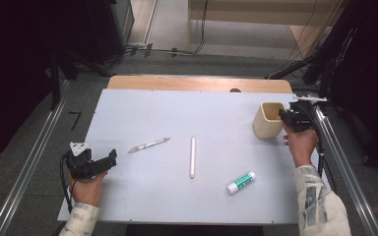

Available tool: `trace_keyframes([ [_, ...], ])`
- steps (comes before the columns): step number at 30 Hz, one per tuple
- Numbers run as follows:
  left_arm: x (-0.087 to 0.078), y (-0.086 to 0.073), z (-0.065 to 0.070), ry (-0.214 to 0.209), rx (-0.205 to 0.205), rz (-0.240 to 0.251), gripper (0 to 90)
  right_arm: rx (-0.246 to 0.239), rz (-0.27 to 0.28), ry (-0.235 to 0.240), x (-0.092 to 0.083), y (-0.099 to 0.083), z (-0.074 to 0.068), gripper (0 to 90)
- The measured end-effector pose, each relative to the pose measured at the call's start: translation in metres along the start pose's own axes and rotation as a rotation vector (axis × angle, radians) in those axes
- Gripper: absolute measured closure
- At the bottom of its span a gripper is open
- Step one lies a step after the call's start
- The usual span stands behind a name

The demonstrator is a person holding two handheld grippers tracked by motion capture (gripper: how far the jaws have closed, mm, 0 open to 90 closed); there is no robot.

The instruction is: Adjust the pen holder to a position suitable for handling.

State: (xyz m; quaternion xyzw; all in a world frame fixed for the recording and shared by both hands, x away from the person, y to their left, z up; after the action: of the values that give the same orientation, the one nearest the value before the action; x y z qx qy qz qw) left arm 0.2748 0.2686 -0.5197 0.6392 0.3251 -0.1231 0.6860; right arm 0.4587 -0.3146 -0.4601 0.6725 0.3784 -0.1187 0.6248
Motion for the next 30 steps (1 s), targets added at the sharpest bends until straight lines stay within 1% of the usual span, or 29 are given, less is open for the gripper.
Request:
trace_keyframes([
  [11, 0.0, 0.0, 0.0, -0.001, -0.005, -0.003, 3.6, -0.009, 0.008, -0.009, -0.001, -0.001, -0.002, 80.9],
  [15, 0.0, 0.0, -0.001, -0.001, -0.006, -0.002, 3.6, -0.011, 0.008, 0.005, -0.003, -0.004, -0.005, 80.9],
  [17, 0.0, 0.0, -0.001, 0.0, -0.008, -0.001, 3.6, -0.02, 0.008, 0.008, -0.004, -0.005, -0.009, 80.9],
  [21, 0.0, 0.0, -0.001, -0.001, -0.012, 0.003, 3.6, -0.026, 0.003, 0.032, -0.006, -0.009, -0.017, 80.8],
  [22, 0.0, 0.0, -0.001, -0.002, -0.012, 0.002, 3.6, -0.026, 0.003, 0.032, -0.006, -0.009, -0.017, 80.8],
  [23, 0.0, 0.0, -0.001, -0.003, -0.011, 0.002, 3.6, -0.029, 0.004, 0.044, -0.008, -0.013, -0.022, 80.8],
  [25, 0.0, 0.001, -0.001, -0.003, -0.01, 0.003, 3.6, -0.033, 0.004, 0.057, -0.01, -0.017, -0.028, 80.8],
  [30, -0.001, 0.001, -0.001, -0.006, -0.011, 0.006, 3.6, -0.054, 0.003, 0.073, -0.015, -0.026, -0.044, 80.8],
])
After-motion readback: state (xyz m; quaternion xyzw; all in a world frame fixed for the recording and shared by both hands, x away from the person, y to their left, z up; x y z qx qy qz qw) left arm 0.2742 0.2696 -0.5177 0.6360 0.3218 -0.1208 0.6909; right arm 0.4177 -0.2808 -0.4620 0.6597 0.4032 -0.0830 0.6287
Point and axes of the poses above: each handheld gripper's, and its own axes: x roughly forward along the jaws, y roughly out of its top, z roughly to its right, the point moved 4 cm from there along x, roughly forward along the jaws, and after that the axes turned 15 degrees about y, right-handed, at the moved point
